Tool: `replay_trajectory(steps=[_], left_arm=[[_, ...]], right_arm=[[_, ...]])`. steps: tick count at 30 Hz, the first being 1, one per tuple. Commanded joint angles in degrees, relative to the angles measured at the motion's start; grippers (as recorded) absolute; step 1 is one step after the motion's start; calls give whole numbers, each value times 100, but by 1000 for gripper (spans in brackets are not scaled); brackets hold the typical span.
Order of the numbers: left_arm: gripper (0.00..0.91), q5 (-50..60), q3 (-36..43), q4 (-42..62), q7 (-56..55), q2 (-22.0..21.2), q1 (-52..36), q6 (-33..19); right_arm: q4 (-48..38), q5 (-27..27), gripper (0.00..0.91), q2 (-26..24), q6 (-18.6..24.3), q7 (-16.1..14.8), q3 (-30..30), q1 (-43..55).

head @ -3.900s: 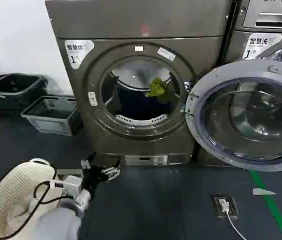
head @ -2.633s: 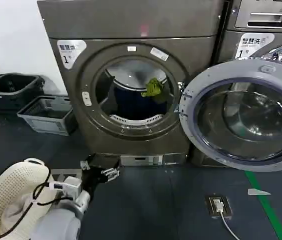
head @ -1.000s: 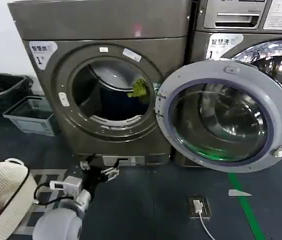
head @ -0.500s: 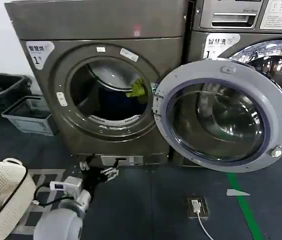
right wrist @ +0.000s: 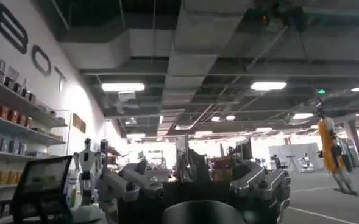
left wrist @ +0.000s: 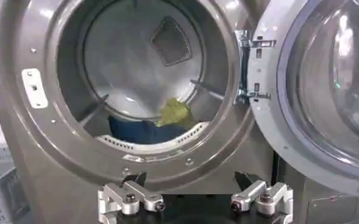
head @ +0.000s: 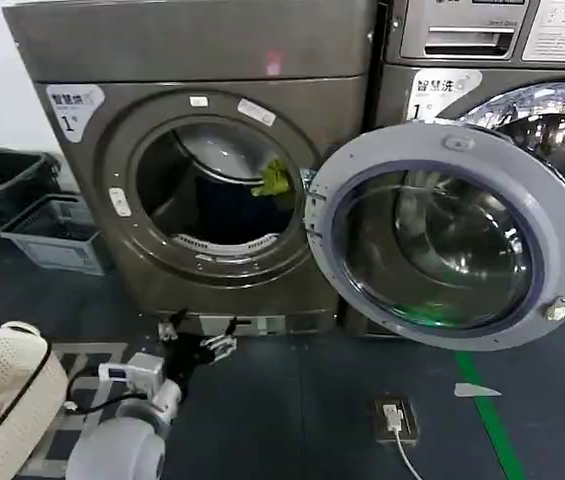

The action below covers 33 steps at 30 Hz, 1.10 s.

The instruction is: Grasp the clothes from the dryer.

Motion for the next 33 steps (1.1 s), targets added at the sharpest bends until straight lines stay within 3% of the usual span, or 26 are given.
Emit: replay_trajectory(steps=[1,33], left_arm=[[907,-15,2,-23,6,2,21,281],[907,-60,-36,-24,-11,7,74,281]], right_arm=[[-7,6,907,3,9,2,0,3],[47,39,907,93,11,-7,-11,-30]])
